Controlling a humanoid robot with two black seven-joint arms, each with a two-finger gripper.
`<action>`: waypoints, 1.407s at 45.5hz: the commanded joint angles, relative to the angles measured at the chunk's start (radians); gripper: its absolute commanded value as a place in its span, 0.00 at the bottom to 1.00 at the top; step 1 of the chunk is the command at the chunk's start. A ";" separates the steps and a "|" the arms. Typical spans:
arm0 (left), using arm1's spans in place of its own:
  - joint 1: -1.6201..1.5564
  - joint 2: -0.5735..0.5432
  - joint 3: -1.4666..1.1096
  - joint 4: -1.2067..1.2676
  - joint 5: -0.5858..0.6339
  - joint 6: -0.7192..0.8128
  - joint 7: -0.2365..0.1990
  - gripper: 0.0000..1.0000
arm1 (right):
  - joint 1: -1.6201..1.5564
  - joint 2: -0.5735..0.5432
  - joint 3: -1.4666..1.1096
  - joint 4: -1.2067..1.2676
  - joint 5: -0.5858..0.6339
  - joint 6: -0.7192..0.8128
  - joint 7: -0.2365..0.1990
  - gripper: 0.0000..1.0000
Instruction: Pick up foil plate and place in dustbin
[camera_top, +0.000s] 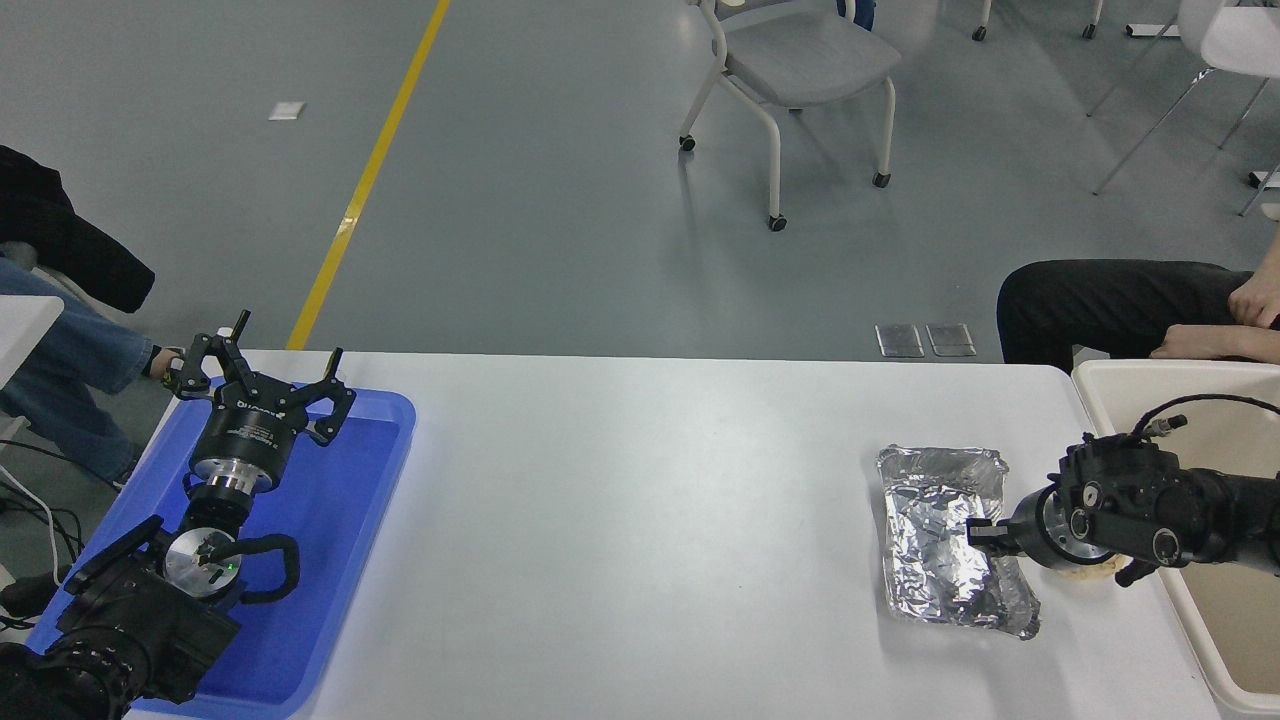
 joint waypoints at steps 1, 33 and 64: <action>0.000 0.000 0.000 0.000 0.000 0.000 0.000 1.00 | 0.097 -0.068 -0.018 0.094 0.005 0.018 0.000 0.00; 0.000 0.001 0.000 0.003 0.000 0.000 0.000 1.00 | 1.059 -0.226 -0.639 0.609 0.165 0.207 -0.001 0.00; 0.000 0.003 -0.002 0.000 0.000 0.000 0.000 1.00 | 1.275 -0.123 -0.783 0.674 0.248 0.280 -0.009 0.00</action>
